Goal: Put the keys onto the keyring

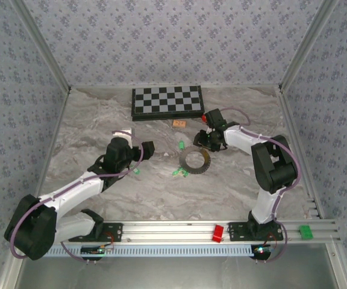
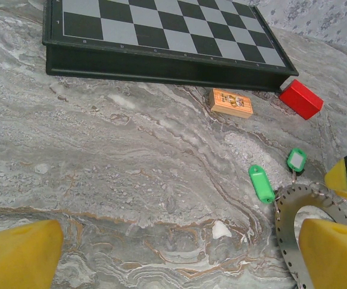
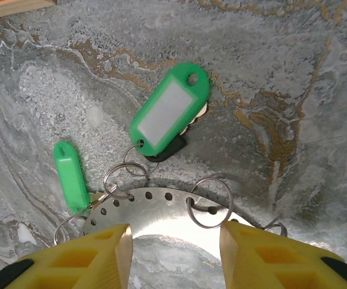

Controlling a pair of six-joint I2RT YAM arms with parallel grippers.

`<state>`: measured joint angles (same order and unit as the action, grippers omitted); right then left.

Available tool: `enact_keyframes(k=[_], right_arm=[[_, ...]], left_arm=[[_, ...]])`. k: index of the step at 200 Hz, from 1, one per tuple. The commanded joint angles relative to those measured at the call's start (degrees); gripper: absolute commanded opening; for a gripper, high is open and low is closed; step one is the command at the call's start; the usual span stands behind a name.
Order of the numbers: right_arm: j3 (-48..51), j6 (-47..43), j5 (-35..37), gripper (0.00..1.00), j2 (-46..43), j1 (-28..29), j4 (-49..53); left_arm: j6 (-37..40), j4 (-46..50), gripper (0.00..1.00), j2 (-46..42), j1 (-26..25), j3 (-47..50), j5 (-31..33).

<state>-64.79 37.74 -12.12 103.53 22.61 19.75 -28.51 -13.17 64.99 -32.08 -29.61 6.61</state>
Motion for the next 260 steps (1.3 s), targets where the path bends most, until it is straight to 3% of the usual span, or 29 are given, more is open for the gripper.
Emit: enact_keyframes(k=[1, 83, 176, 260], right_arm=[[1.9, 2.5, -1.1, 0.43, 1.77, -0.77, -0.09], [5.92, 5.33, 3.41, 0.44, -2.74, 0.13, 0.84], [6.02, 1.67, 9.46, 0.46, -8.99, 1.84, 4.21], [2.21, -7.39, 2.72, 0.44, -4.04, -3.68, 5.47]], left_arm=[[0.83, -1.21, 1.0, 0.22, -0.55, -1.33, -1.0], [0.91, -1.02, 1.0, -0.3, -0.65, -1.24, -0.57], [0.92, -1.0, 1.0, -0.3, -0.73, -1.21, -0.4], [1.05, -1.03, 1.0, -0.22, -0.87, -1.24, -0.53]])
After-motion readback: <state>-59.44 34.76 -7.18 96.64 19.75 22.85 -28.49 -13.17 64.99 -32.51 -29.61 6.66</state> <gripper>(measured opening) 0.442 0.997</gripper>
